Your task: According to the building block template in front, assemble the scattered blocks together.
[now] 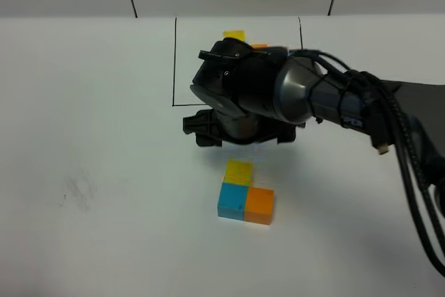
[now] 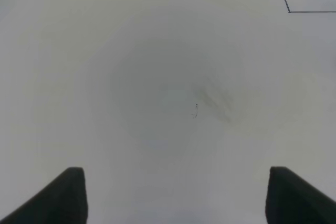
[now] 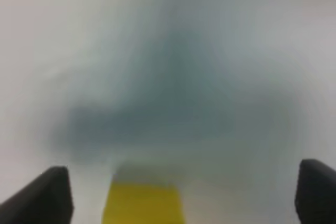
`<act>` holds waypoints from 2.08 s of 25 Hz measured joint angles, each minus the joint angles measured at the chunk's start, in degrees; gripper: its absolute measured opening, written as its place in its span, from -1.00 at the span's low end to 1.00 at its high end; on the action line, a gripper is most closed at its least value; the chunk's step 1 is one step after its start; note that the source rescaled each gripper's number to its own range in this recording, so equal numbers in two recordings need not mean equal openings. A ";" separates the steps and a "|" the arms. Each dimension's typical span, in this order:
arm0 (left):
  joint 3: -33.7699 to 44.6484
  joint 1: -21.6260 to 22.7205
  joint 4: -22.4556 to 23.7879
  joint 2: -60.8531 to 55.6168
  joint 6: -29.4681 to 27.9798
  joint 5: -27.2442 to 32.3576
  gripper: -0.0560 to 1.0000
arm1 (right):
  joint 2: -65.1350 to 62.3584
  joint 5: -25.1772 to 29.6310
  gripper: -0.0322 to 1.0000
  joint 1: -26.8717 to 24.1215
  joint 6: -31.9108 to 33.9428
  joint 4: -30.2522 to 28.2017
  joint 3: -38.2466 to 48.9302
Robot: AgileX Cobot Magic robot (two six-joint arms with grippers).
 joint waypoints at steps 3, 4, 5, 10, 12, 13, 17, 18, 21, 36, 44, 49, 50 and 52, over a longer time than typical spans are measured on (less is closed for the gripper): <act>0.00 0.00 0.00 0.00 0.00 0.00 0.19 | -5.13 0.38 0.70 -0.35 0.00 -10.35 0.00; 0.00 0.00 0.00 0.00 0.00 0.00 0.19 | -7.27 0.18 0.76 -0.72 0.14 -14.06 0.00; 0.00 0.00 0.00 0.00 0.00 0.00 0.19 | -9.52 -0.29 0.82 -1.54 0.21 -17.70 0.00; 0.00 0.00 0.00 0.00 0.00 0.00 0.19 | -21.03 -3.12 1.00 -10.02 -1.21 -28.69 0.00; 0.00 0.00 0.00 0.00 0.00 0.00 0.19 | -26.09 -5.05 1.00 -14.71 -5.63 -30.80 0.00; 0.00 0.00 0.00 0.00 0.00 0.00 0.19 | -28.24 -6.06 1.00 -17.46 -9.37 -31.47 0.00; 0.00 0.00 0.00 0.00 0.00 0.00 0.19 | -38.46 -7.63 1.00 -28.29 -28.10 -32.54 0.00; 0.00 0.00 0.00 0.00 0.00 0.00 0.19 | -41.16 -7.63 1.00 -30.52 -31.84 -31.86 0.00; 0.00 0.00 0.00 0.00 0.00 0.00 0.19 | -48.07 -6.51 1.00 -37.66 -42.22 -28.31 0.00; 0.00 0.00 0.00 0.00 0.32 0.00 0.19 | -85.51 11.71 0.93 -47.55 -70.94 5.13 13.43; 0.00 0.00 0.00 0.00 0.00 0.00 0.19 | -110.96 6.86 0.80 -47.55 -68.88 11.51 39.42; 0.00 0.00 0.00 0.00 0.00 0.00 0.19 | -119.96 5.25 0.79 -47.55 -66.86 13.66 50.53; 0.00 0.00 0.00 0.00 0.00 0.00 0.19 | -120.07 5.53 0.79 -47.55 -65.96 13.91 51.63; 0.00 0.00 0.00 0.00 0.00 0.00 0.19 | -120.07 5.60 0.79 -47.55 -64.16 14.34 54.08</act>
